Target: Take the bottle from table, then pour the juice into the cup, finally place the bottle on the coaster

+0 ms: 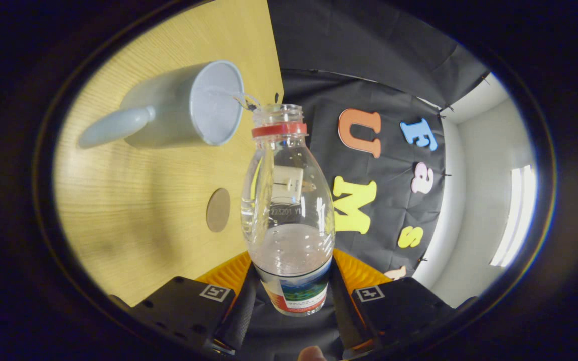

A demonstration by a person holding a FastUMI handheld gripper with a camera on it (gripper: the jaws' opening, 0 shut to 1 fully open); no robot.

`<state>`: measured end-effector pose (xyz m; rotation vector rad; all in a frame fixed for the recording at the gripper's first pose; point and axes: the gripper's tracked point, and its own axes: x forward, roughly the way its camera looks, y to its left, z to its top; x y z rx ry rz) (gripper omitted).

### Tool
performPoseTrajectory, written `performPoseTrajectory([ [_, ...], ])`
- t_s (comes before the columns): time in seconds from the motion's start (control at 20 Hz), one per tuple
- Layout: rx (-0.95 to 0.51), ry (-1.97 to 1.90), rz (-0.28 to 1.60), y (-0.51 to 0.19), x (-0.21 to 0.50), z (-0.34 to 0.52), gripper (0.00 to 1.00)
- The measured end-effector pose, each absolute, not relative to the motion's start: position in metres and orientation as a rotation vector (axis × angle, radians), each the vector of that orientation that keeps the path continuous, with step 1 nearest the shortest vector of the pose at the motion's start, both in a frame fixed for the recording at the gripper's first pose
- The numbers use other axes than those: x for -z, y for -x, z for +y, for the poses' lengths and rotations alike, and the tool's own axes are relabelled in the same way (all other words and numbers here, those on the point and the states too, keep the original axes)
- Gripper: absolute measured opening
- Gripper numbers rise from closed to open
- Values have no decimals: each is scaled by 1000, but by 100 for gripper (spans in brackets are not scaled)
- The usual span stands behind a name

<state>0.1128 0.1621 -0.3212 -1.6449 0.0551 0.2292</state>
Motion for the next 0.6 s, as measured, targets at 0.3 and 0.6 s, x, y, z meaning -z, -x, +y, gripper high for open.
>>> performPoseTrajectory([
  [0.3,-238,1666,54,-112,319,164,76],
  [0.6,-238,1684,44,-113,311,168,76],
])
